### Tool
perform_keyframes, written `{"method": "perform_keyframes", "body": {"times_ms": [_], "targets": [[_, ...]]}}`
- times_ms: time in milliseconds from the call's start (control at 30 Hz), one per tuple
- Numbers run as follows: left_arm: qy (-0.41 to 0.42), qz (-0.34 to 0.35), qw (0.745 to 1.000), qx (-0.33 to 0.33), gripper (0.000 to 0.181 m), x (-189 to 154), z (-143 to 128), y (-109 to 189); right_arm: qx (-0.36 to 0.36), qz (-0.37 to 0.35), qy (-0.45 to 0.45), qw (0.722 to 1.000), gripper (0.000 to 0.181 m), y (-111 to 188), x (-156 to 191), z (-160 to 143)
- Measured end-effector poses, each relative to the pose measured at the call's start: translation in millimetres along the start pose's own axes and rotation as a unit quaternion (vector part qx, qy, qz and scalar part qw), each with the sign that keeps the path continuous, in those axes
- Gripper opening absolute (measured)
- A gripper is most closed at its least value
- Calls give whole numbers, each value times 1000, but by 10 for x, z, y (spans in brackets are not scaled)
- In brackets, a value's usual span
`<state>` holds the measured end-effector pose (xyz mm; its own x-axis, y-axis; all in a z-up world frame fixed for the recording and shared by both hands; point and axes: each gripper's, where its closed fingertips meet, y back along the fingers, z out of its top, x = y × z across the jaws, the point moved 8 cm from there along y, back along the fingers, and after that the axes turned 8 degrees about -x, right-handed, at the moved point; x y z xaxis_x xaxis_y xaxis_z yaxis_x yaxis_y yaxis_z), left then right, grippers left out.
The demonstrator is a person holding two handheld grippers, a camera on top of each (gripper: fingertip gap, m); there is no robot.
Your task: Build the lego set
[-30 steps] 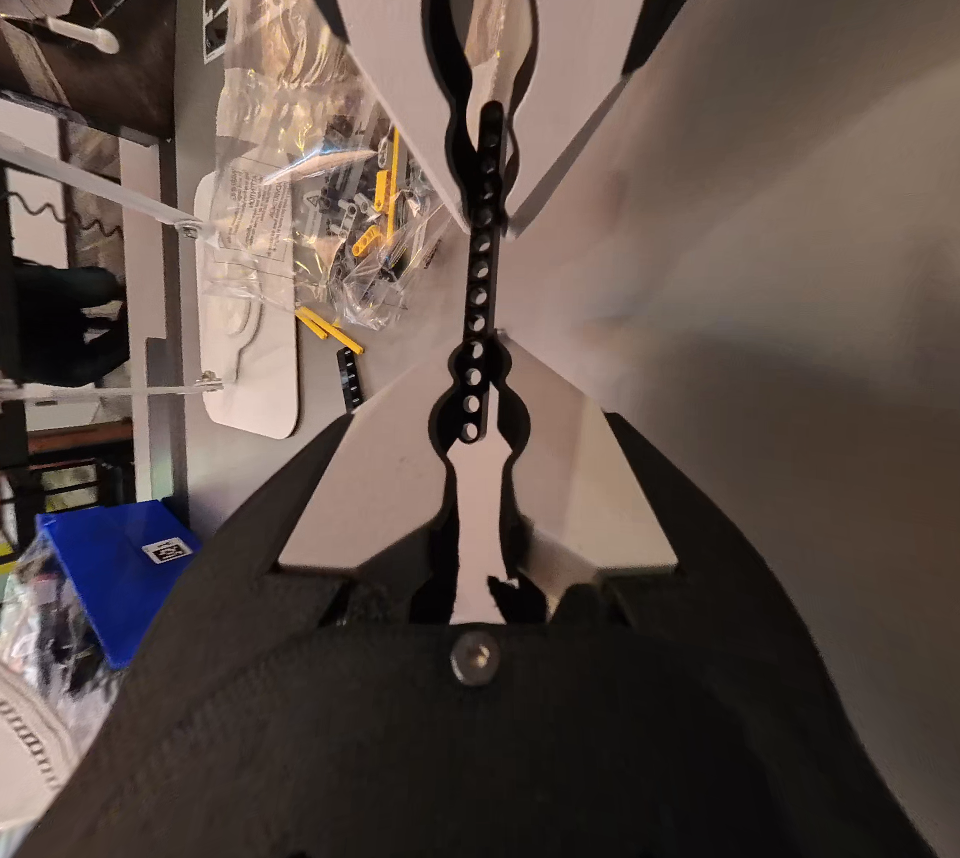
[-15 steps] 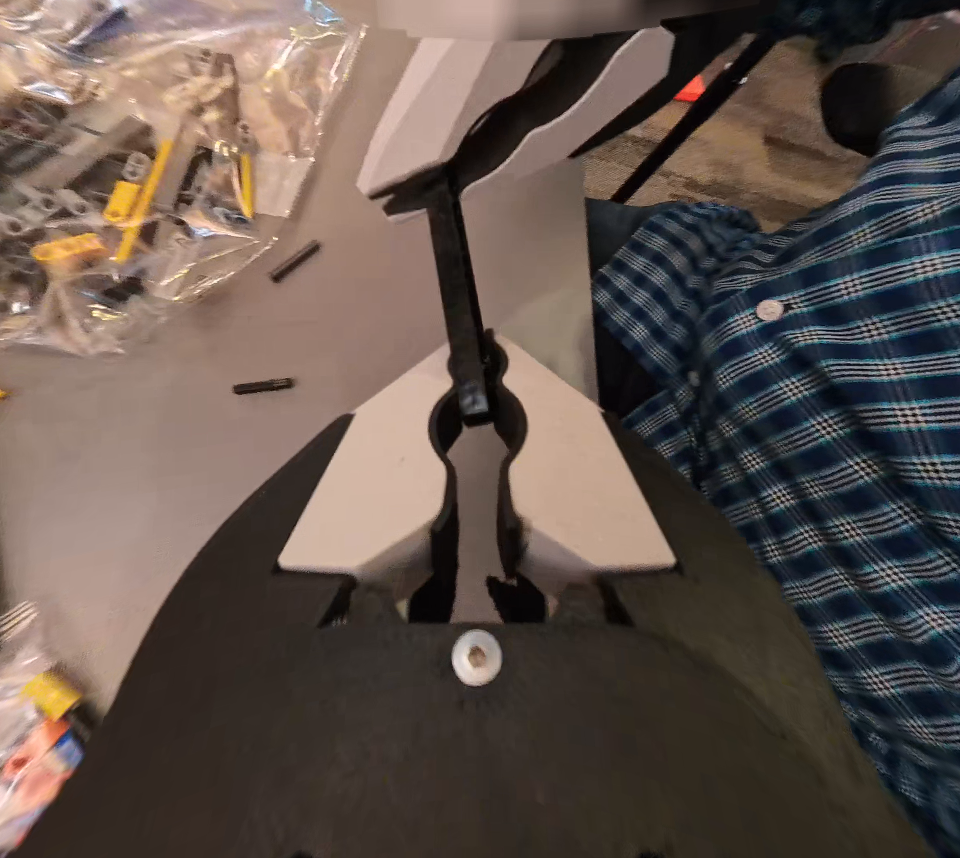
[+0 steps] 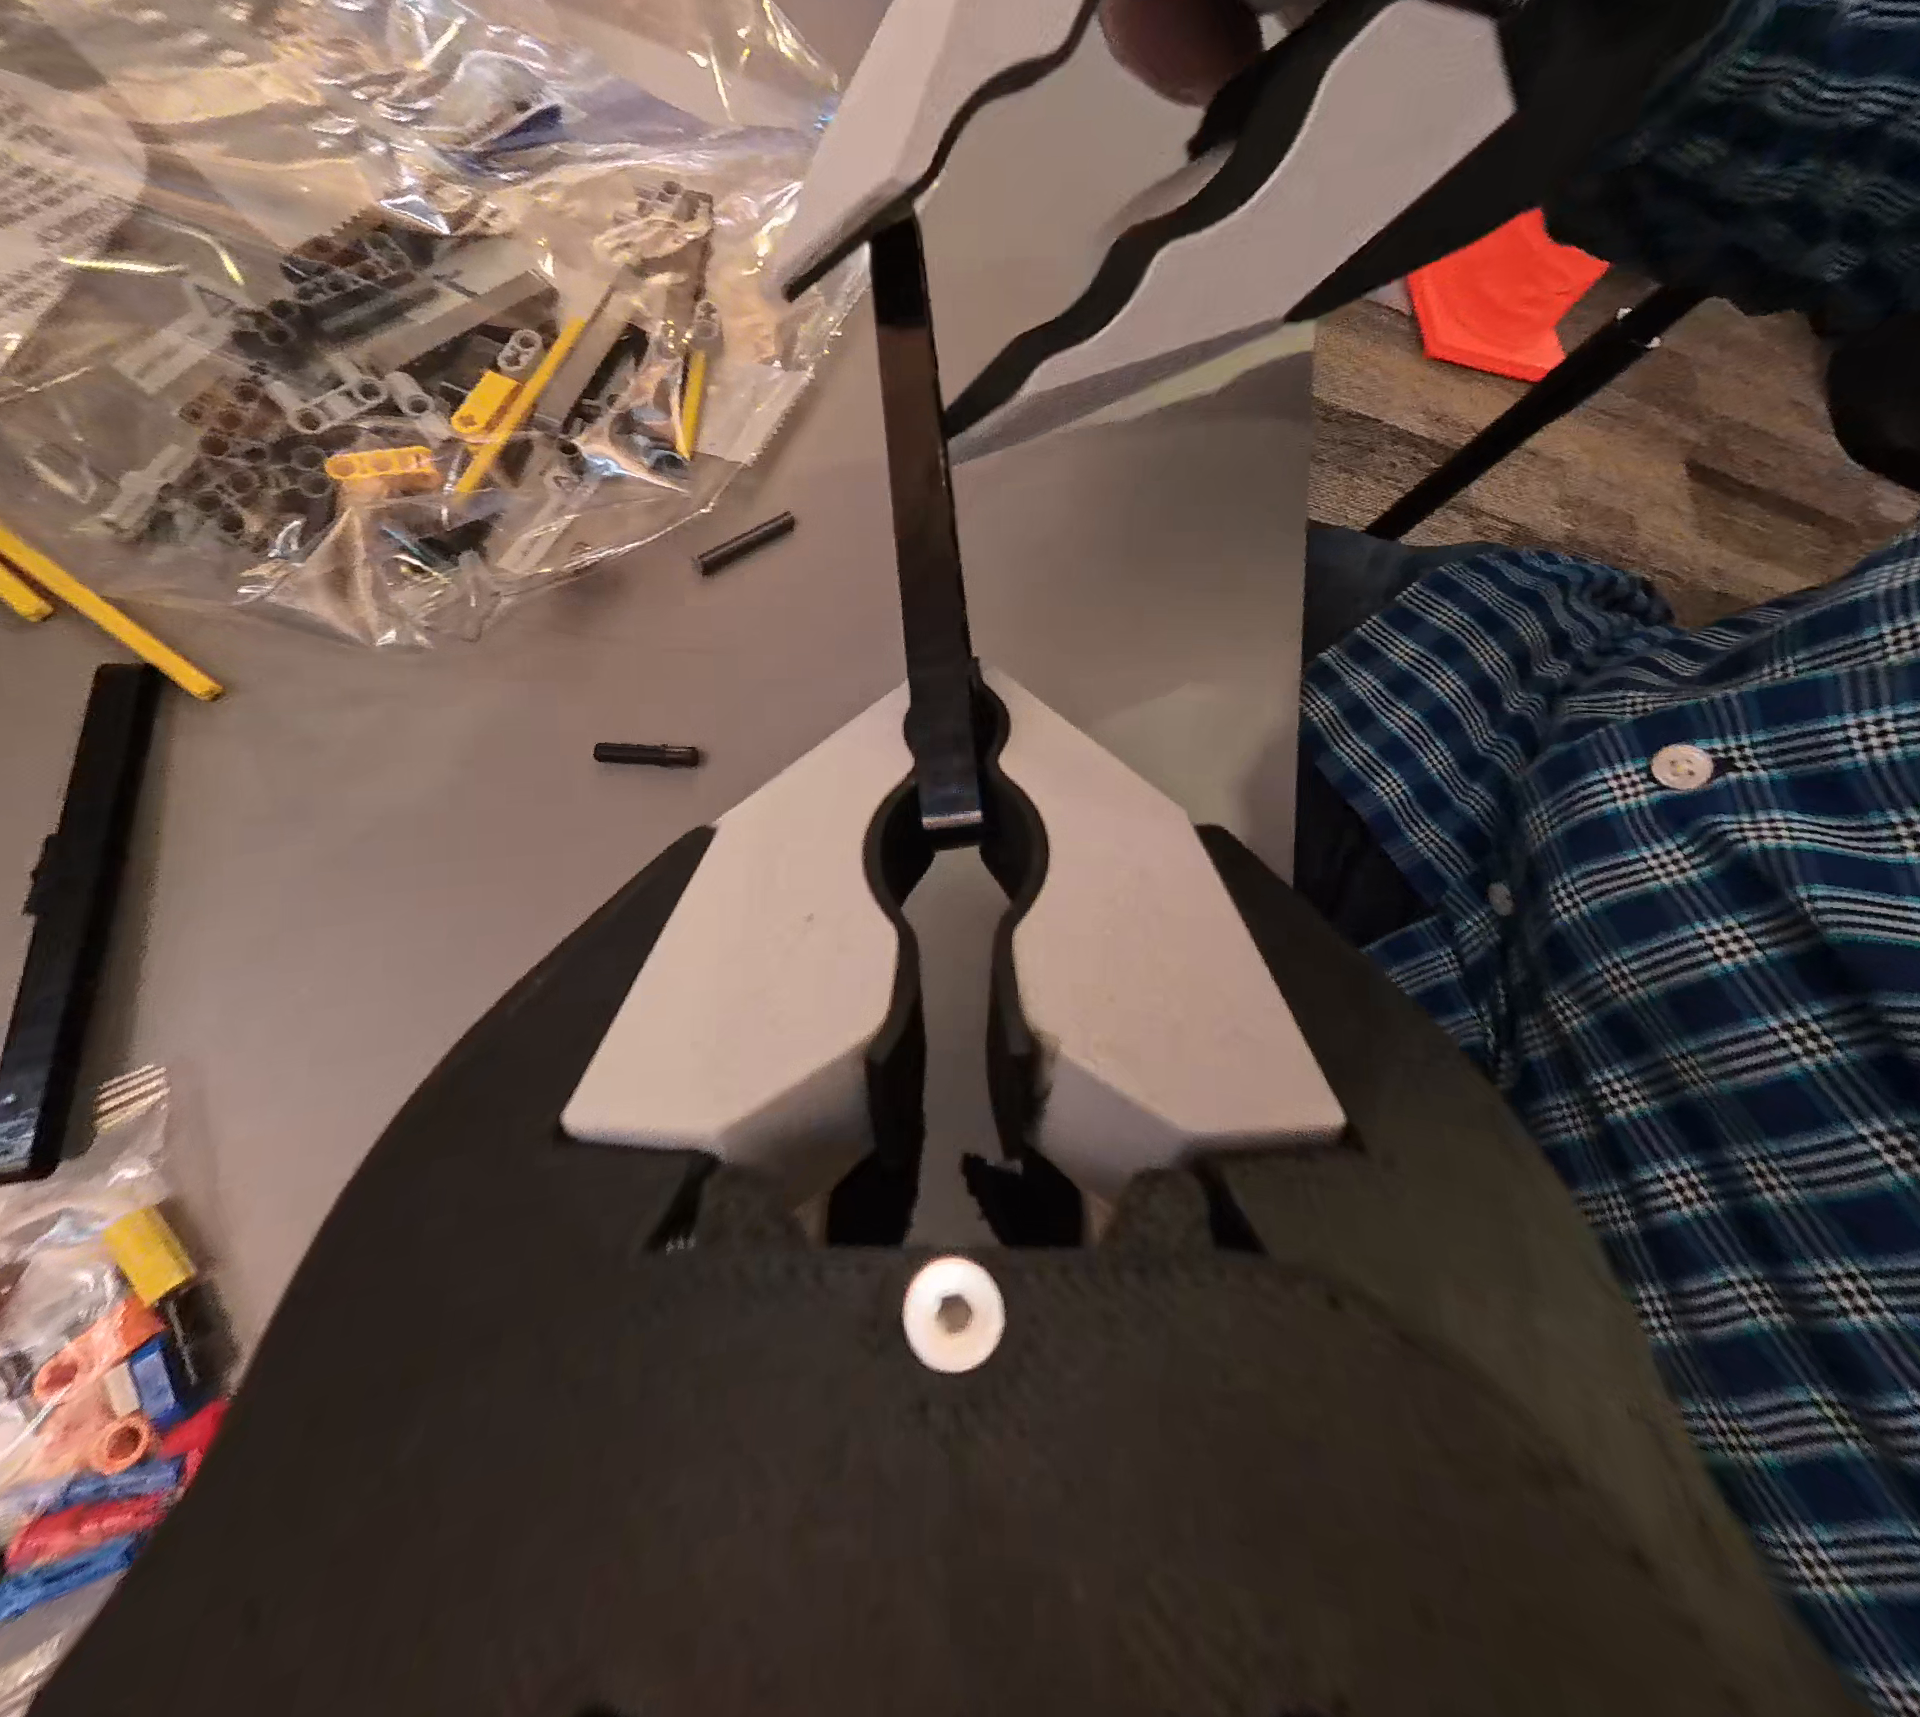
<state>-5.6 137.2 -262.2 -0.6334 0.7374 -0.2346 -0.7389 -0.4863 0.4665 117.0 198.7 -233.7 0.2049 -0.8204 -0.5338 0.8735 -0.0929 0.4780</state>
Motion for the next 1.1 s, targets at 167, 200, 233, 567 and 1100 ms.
{"method": "perform_keyframes", "body": {"times_ms": [167,200,233,567,1100], "targets": [[4,17,1000,-7,0,0,5,-21,2,3,-76,997,28,9,-25,-5],[5,24,1000,-15,0,2,15,-24,5,1,-87,996,30,7,-24,-3],[5,31,999,-20,0,5,21,-27,12,-1,-105,994,32,6,-31,-2],[-40,89,995,-39,0,-87,79,-20,-14,-11,-321,947,38,169,-233,-48],[-116,121,982,-90,0,-226,151,26,-104,14,-488,867,8,166,-113,50]]}}
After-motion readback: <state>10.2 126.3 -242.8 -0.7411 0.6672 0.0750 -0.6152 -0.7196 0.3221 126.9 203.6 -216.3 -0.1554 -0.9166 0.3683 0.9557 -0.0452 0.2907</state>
